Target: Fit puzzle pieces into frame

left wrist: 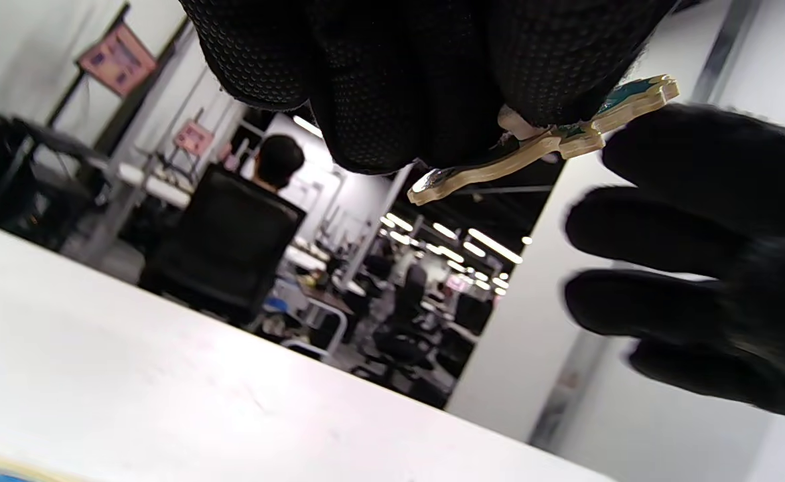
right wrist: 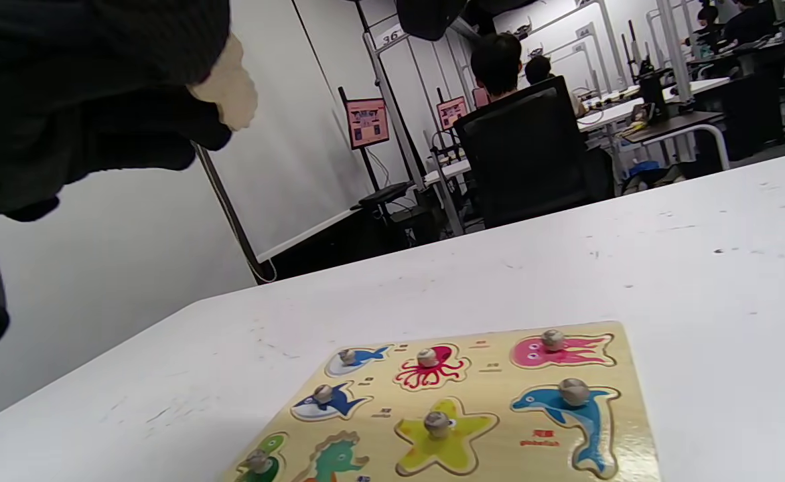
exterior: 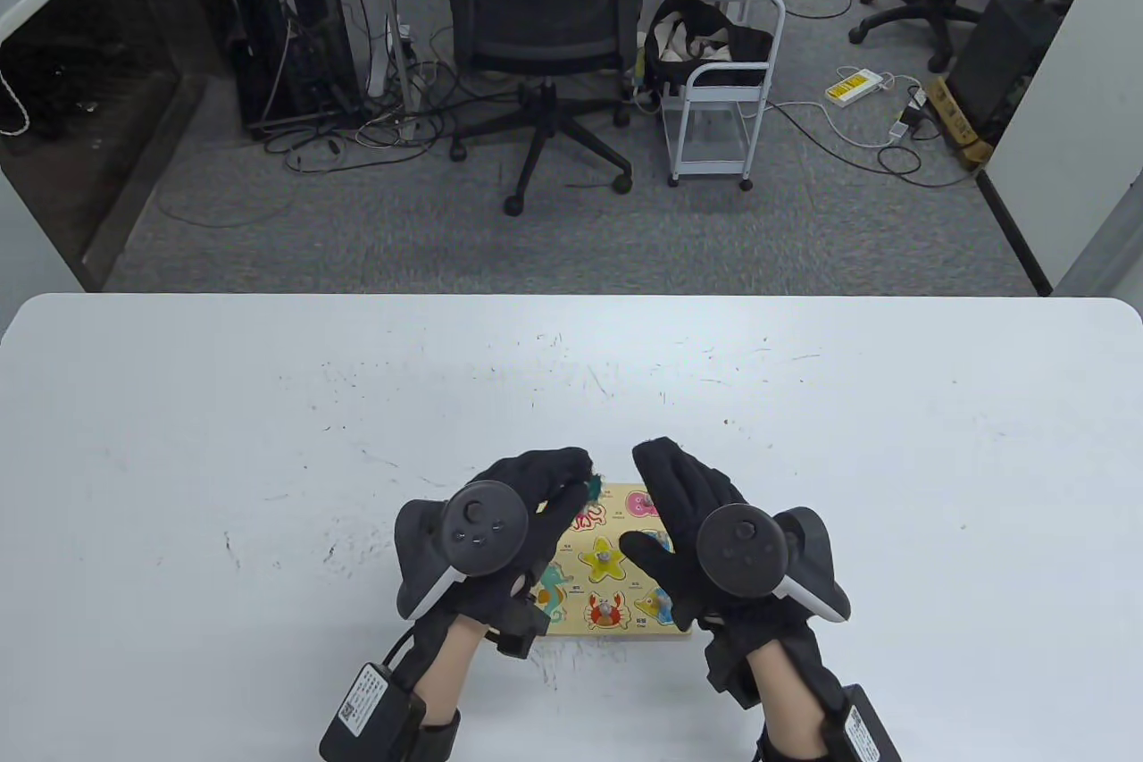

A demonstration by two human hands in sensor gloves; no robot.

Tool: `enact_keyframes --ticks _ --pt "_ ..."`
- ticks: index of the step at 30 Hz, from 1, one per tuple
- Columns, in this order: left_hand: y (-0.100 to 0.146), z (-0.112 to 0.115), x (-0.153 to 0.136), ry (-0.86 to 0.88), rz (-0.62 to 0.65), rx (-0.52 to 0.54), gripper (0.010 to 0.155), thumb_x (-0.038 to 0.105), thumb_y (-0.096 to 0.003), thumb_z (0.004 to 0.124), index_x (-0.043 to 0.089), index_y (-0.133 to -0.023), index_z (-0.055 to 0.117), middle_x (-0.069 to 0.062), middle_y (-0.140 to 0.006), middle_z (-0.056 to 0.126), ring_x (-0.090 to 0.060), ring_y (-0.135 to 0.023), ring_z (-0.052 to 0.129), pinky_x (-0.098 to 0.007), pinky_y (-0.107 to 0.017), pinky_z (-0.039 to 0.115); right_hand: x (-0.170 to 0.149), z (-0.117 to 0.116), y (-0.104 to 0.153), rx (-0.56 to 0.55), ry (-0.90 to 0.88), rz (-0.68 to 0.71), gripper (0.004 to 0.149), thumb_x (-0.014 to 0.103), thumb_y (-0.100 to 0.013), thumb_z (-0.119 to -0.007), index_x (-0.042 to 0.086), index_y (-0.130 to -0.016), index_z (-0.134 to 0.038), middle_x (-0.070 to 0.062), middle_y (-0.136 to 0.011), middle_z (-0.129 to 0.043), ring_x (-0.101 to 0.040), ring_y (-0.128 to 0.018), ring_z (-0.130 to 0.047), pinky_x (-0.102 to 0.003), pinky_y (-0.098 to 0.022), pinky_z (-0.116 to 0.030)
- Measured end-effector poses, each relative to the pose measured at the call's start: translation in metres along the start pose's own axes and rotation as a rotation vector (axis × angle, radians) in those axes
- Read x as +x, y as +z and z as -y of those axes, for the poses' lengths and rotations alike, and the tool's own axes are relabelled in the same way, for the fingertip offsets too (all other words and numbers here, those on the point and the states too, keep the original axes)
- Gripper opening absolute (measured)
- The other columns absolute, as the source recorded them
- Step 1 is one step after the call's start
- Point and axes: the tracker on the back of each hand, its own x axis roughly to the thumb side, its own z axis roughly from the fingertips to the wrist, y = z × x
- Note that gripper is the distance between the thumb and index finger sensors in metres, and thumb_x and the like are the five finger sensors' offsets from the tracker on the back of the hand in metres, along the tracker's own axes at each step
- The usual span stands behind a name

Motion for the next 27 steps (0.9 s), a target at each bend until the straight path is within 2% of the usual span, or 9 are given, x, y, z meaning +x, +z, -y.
enact_keyframes --ticks 7,10,15,21,25,27 --pt "0.01 0.01 -0.005 0.247 0.021 -0.107 0.045 0.05 -0.0475 0.084 0.041 -0.091 0.081 0.012 -0.088 0.098 -0.013 -0.081 0.098 -0.043 -0.07 0.079 0.007 0.001 0.002 -0.029 -0.037 0.082 0.084 0.053 -0.042 -0.082 0.035 -0.107 -0.032 0.002 -0.114 -0.055 -0.029 -0.101 -0.072 -0.054 -0.075 -0.058" --pt "0.014 0.01 -0.008 0.327 0.016 -0.115 0.045 0.051 -0.0475 0.084 0.04 -0.091 0.081 0.011 -0.088 0.098 -0.014 -0.081 0.098 -0.043 -0.069 0.079 0.01 -0.001 0.002 -0.044 -0.042 0.104 0.081 0.052 -0.042 -0.082 0.035 -0.107 -0.037 0.003 -0.111 -0.062 -0.027 -0.097 -0.078 -0.053 -0.073 -0.062" --pt "0.016 0.015 -0.01 0.342 -0.009 -0.113 0.045 0.051 -0.0475 0.083 0.039 -0.091 0.081 0.011 -0.087 0.099 -0.014 -0.079 0.099 -0.043 -0.068 0.08 0.015 -0.006 0.001 -0.044 -0.022 0.119 0.077 0.051 -0.041 -0.083 0.032 -0.106 -0.045 0.004 -0.104 -0.073 -0.023 -0.09 -0.086 -0.05 -0.071 -0.067" --pt "0.015 0.019 -0.013 0.344 -0.004 -0.114 0.046 0.052 -0.0477 0.082 0.039 -0.092 0.081 0.011 -0.086 0.099 -0.013 -0.078 0.1 -0.042 -0.068 0.08 0.011 -0.007 -0.001 -0.028 -0.057 0.116 0.076 0.051 -0.042 -0.082 0.029 -0.105 -0.047 0.002 -0.099 -0.078 -0.021 -0.085 -0.091 -0.047 -0.068 -0.071" --pt "0.017 0.012 -0.01 0.303 0.033 -0.068 0.047 0.052 -0.0482 0.081 0.039 -0.093 0.08 0.011 -0.087 0.099 -0.013 -0.079 0.099 -0.042 -0.068 0.079 0.001 -0.008 -0.005 0.039 -0.248 0.121 0.076 0.05 -0.043 -0.082 0.027 -0.106 -0.046 0.001 -0.099 -0.079 -0.021 -0.084 -0.092 -0.048 -0.068 -0.071" --pt "0.02 0.008 -0.006 0.2 0.081 -0.009 0.047 0.053 -0.048 0.081 0.039 -0.094 0.08 0.012 -0.087 0.099 -0.012 -0.079 0.099 -0.042 -0.068 0.08 -0.006 -0.01 -0.008 0.096 -0.375 0.131 0.076 0.05 -0.044 -0.081 0.024 -0.106 -0.046 -0.001 -0.099 -0.079 -0.023 -0.084 -0.092 -0.048 -0.067 -0.071"
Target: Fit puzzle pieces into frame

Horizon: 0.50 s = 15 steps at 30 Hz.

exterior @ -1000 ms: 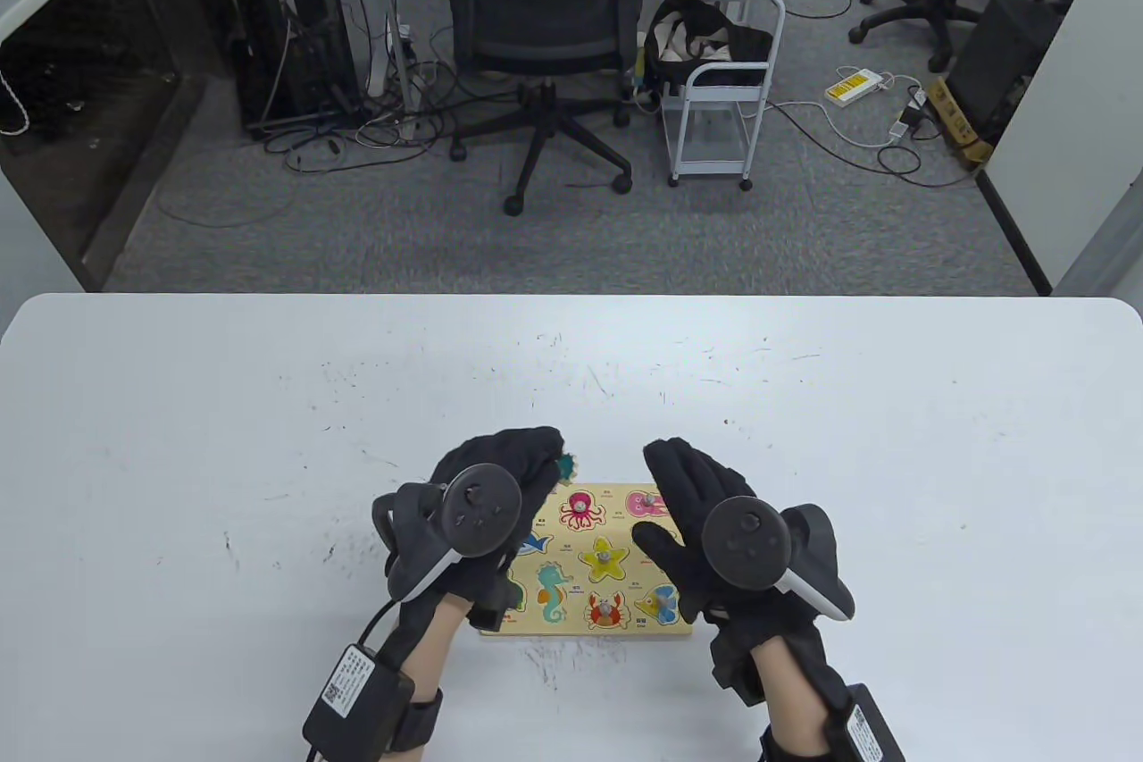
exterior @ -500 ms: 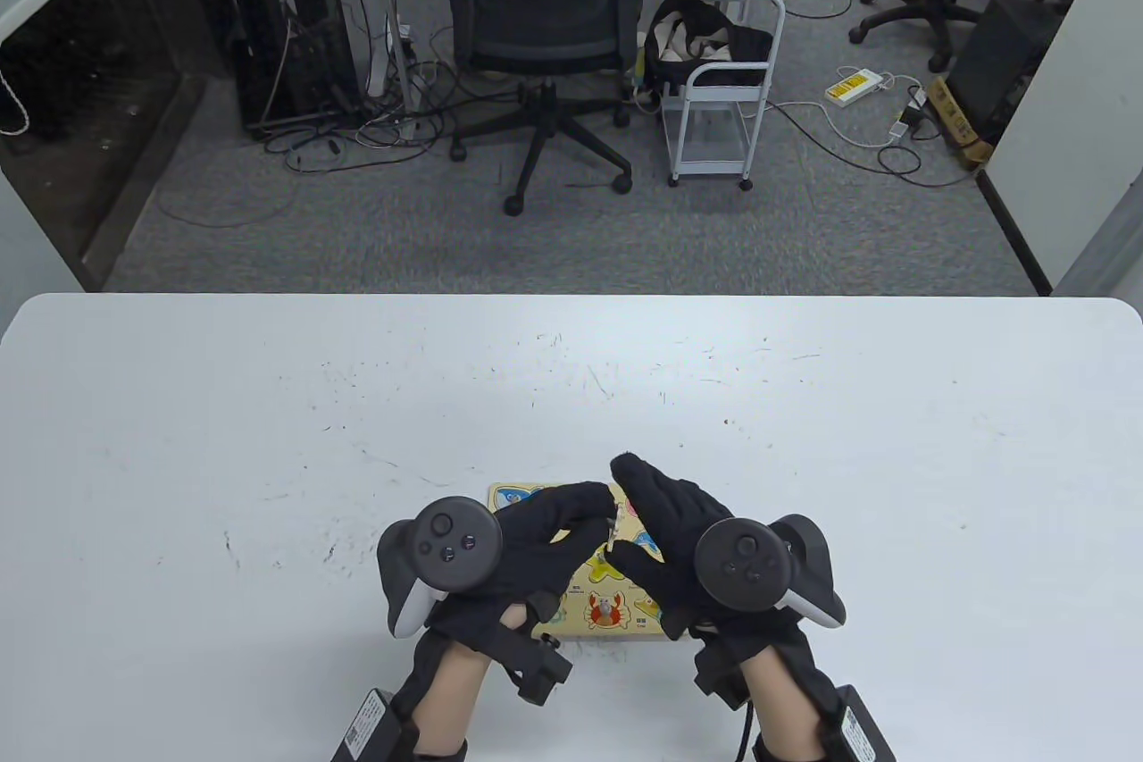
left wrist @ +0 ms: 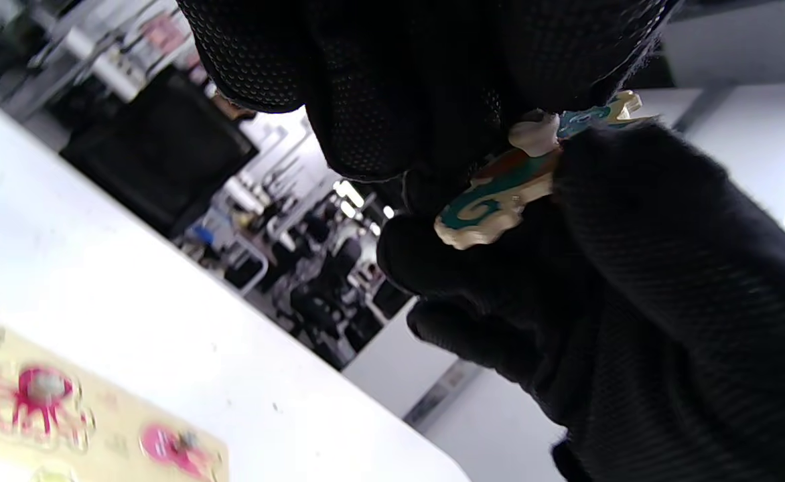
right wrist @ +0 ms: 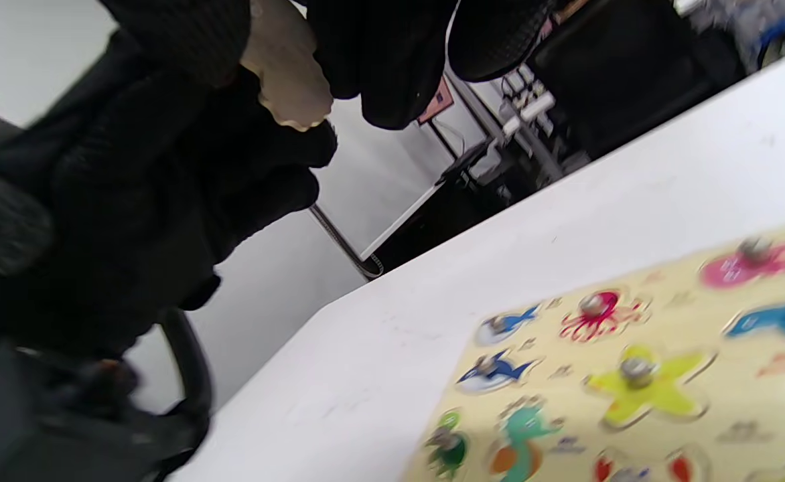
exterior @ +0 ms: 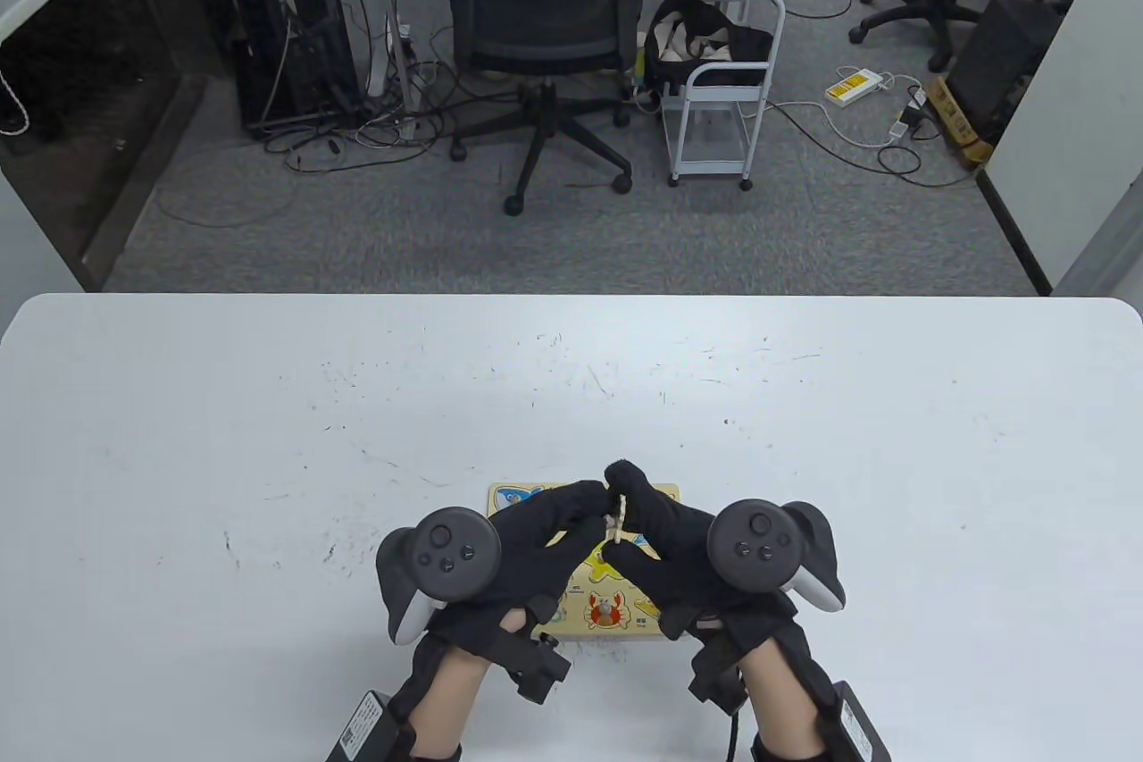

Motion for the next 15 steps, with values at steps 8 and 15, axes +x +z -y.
enact_keyframes --ticks 8,15 --pt "0.011 0.001 0.028 -0.324 0.161 0.115 0.053 0.052 -0.0467 0.083 0.043 -0.098 0.074 0.015 -0.095 0.092 -0.012 -0.089 0.094 -0.042 -0.073 0.076 -0.02 0.0 -0.006 0.084 -0.27 0.067 0.08 0.05 -0.044 -0.081 0.019 -0.106 -0.042 -0.003 -0.095 -0.082 -0.024 -0.08 -0.094 -0.048 -0.066 -0.072" --pt "0.013 0.003 0.032 -0.306 0.204 0.112 0.052 0.05 -0.0467 0.083 0.044 -0.097 0.074 0.015 -0.097 0.092 -0.012 -0.091 0.093 -0.043 -0.075 0.076 -0.025 -0.003 -0.008 0.181 -0.44 0.106 0.08 0.05 -0.045 -0.079 0.015 -0.106 -0.042 -0.005 -0.092 -0.086 -0.026 -0.076 -0.097 -0.049 -0.064 -0.073"
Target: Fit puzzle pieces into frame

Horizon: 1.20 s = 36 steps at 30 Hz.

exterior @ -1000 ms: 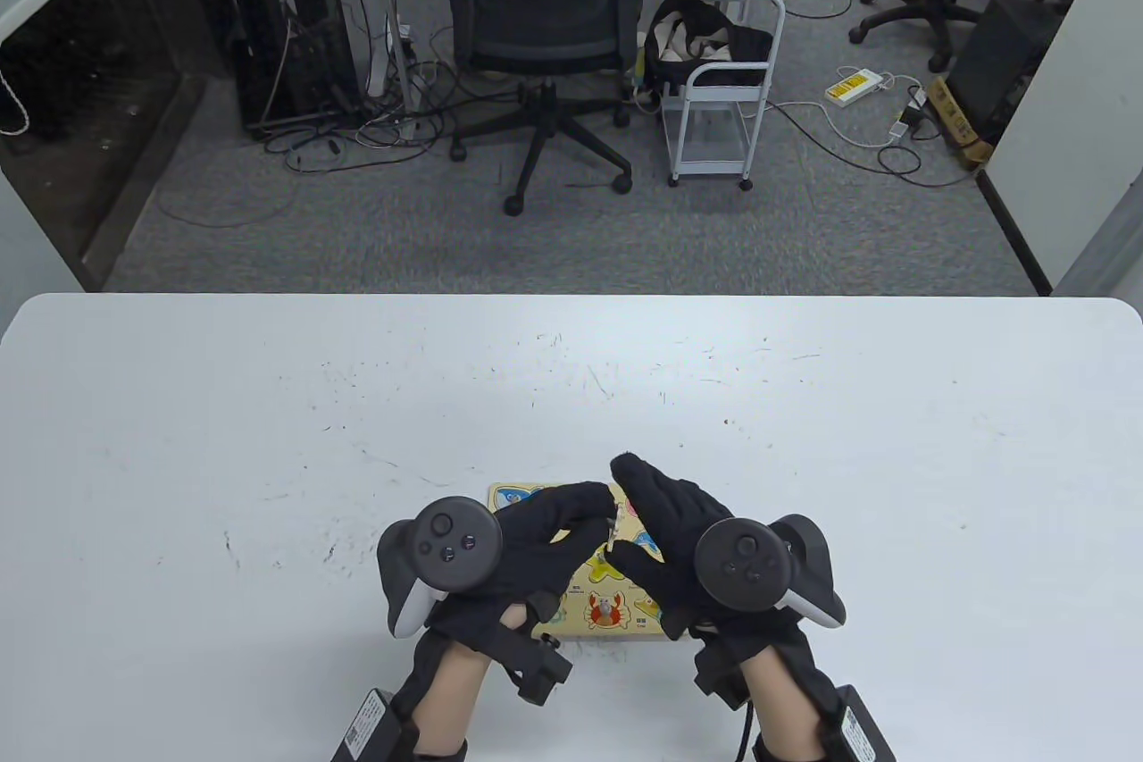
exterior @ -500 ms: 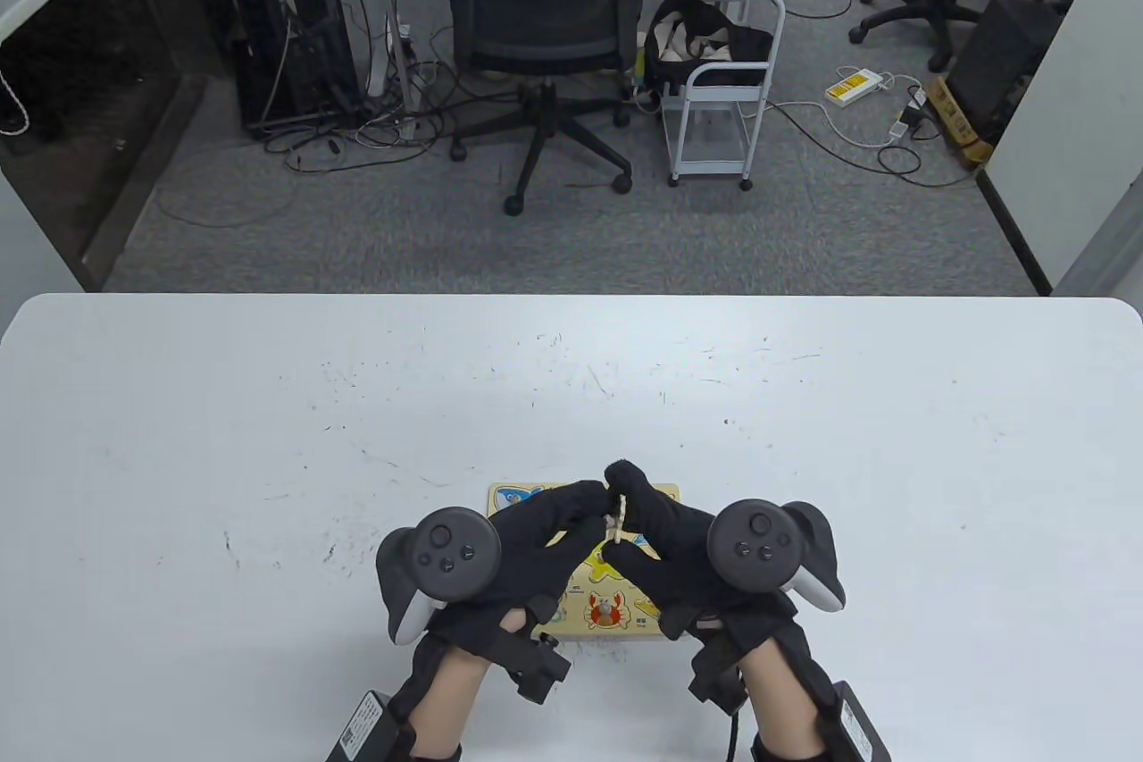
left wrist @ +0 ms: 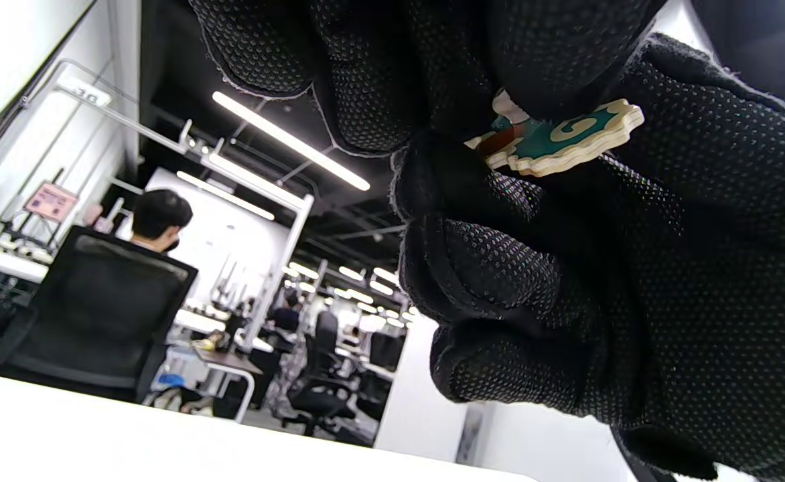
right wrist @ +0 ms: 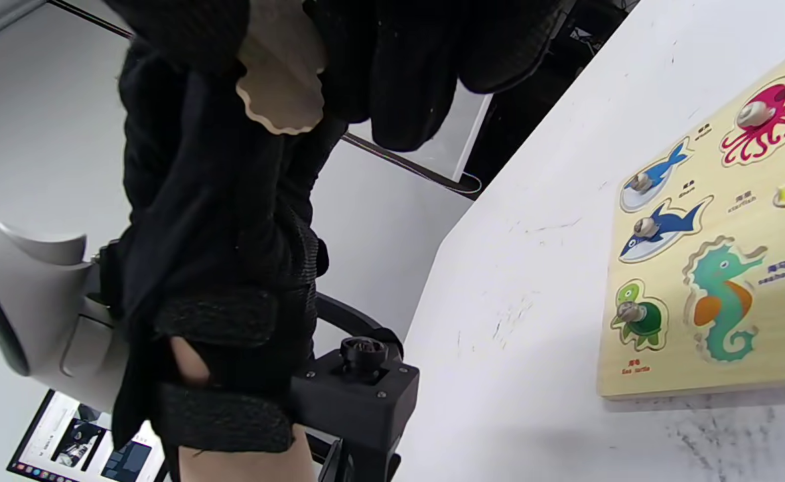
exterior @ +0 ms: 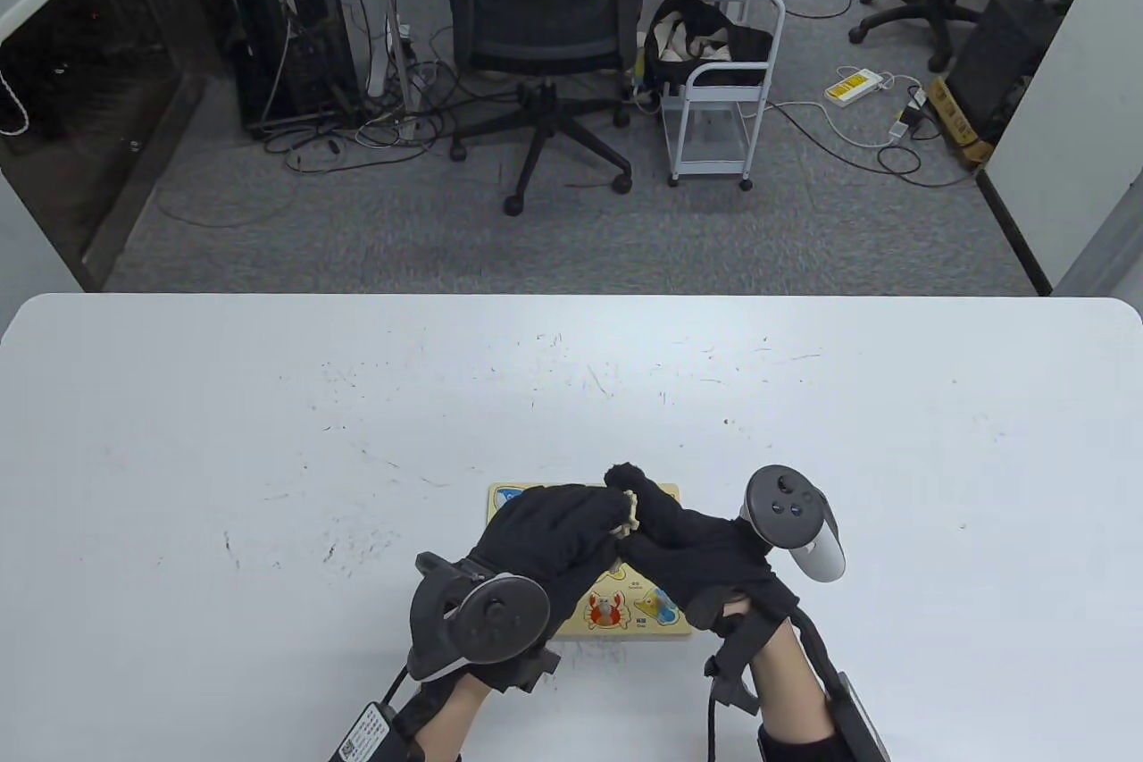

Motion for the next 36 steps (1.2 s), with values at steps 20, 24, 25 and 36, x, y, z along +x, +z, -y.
enact_keyframes --ticks 20,24,25,36 --pt "0.003 -0.006 -0.003 -0.017 -0.006 0.04 0.047 0.051 -0.0448 0.086 0.043 -0.091 0.08 0.015 -0.089 0.097 -0.011 -0.083 0.097 -0.042 -0.071 0.078 0.0 0.001 0.002 0.022 -0.029 -0.014 0.083 0.055 -0.043 -0.079 0.018 -0.107 -0.042 -0.007 -0.099 -0.08 -0.032 -0.084 -0.091 -0.053 -0.067 -0.068" --pt "0.002 -0.006 -0.005 -0.131 -0.042 -0.017 0.047 0.05 -0.0449 0.086 0.042 -0.091 0.081 0.014 -0.088 0.098 -0.011 -0.083 0.098 -0.043 -0.071 0.078 0.004 0.009 0.009 -0.059 0.052 -0.067 0.08 0.055 -0.044 -0.078 0.023 -0.108 -0.042 -0.007 -0.106 -0.07 -0.036 -0.092 -0.08 -0.056 -0.07 -0.062" --pt "0.002 -0.005 -0.005 -0.162 -0.049 -0.03 0.047 0.051 -0.0452 0.086 0.042 -0.091 0.081 0.014 -0.088 0.098 -0.011 -0.083 0.098 -0.043 -0.071 0.078 0.005 0.01 0.01 -0.08 0.084 -0.078 0.079 0.054 -0.045 -0.079 0.024 -0.108 -0.043 -0.006 -0.108 -0.068 -0.037 -0.094 -0.077 -0.056 -0.071 -0.06" --pt "-0.001 0.032 -0.006 -0.504 -0.082 -0.28 0.047 0.051 -0.045 0.086 0.043 -0.091 0.081 0.015 -0.088 0.098 -0.011 -0.083 0.098 -0.042 -0.071 0.079 0.029 0.028 0.037 -0.465 0.842 -0.469 0.069 0.052 -0.045 -0.078 0.033 -0.106 -0.053 0.001 -0.115 -0.054 -0.035 -0.108 -0.056 -0.058 -0.08 -0.044"
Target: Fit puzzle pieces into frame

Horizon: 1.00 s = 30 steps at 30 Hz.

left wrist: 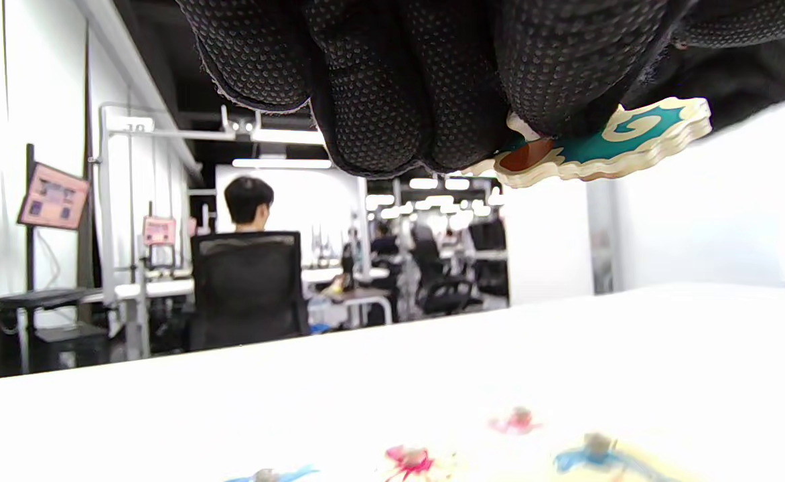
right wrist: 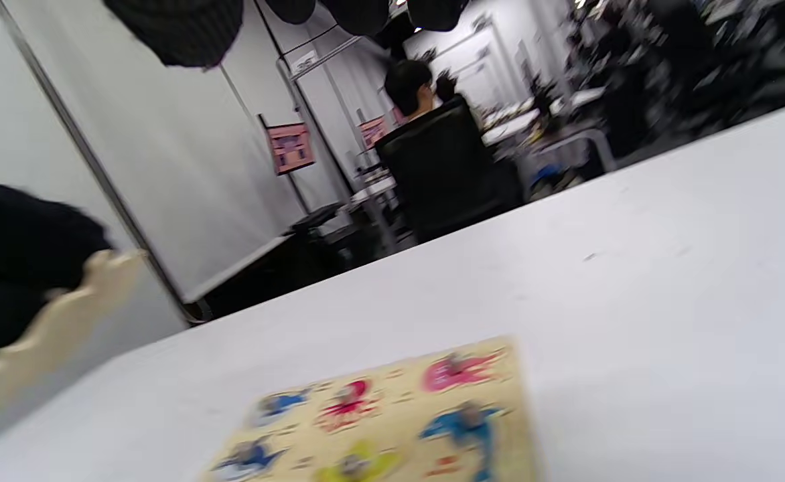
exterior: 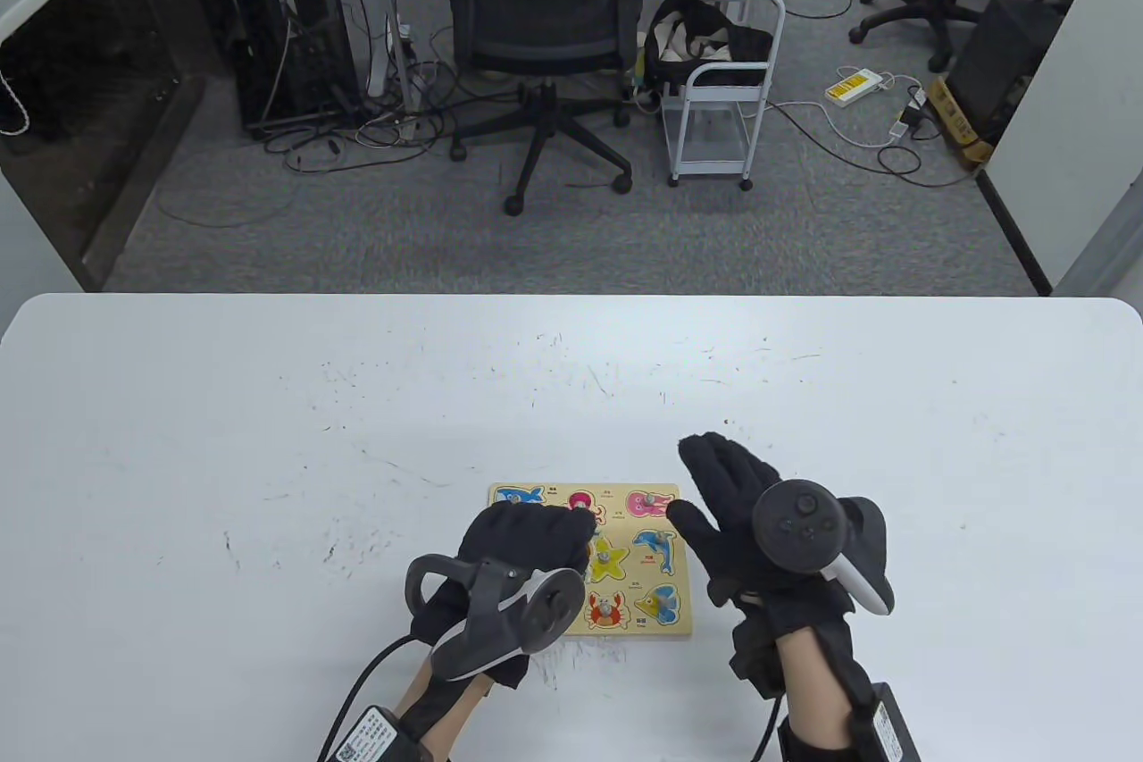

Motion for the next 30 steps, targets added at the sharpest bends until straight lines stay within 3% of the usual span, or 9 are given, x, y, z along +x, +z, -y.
enact_keyframes --ticks 4,12,22,30 --pt "-0.01 0.01 0.006 -0.102 0.001 -0.107 0.047 0.051 -0.0446 0.086 0.043 -0.091 0.081 0.015 -0.088 0.098 -0.011 -0.082 0.098 -0.042 -0.071 0.079 -0.009 0.005 0.001 -0.041 0.008 -0.079 0.069 0.052 -0.045 -0.078 0.034 -0.106 -0.052 0.003 -0.116 -0.053 -0.033 -0.11 -0.052 -0.058 -0.081 -0.041" --pt "-0.022 0.038 0.019 -0.234 0.021 -0.264 0.047 0.052 -0.044 0.086 0.044 -0.09 0.081 0.016 -0.087 0.098 -0.01 -0.082 0.098 -0.042 -0.072 0.078 -0.012 0.007 0.002 -0.043 0.018 -0.108 0.068 0.052 -0.045 -0.078 0.033 -0.106 -0.053 0.002 -0.115 -0.055 -0.033 -0.11 -0.052 -0.058 -0.081 -0.041" --pt "-0.021 0.081 0.026 -0.337 0.052 -0.391 0.047 0.052 -0.0439 0.086 0.044 -0.09 0.081 0.017 -0.087 0.099 -0.009 -0.082 0.098 -0.041 -0.072 0.079 -0.012 0.005 0.0 -0.013 0.011 -0.099 0.068 0.052 -0.045 -0.077 0.032 -0.105 -0.054 0.002 -0.115 -0.056 -0.033 -0.11 -0.054 -0.058 -0.081 -0.042" --pt "-0.021 0.098 0.028 -0.363 0.054 -0.431 0.047 0.053 -0.0439 0.086 0.044 -0.09 0.081 0.017 -0.087 0.098 -0.009 -0.082 0.099 -0.041 -0.072 0.079 -0.011 0.004 0.0 0.0 0.006 -0.093 0.068 0.053 -0.045 -0.077 0.032 -0.106 -0.053 0.002 -0.115 -0.056 -0.034 -0.109 -0.054 -0.058 -0.08 -0.042"
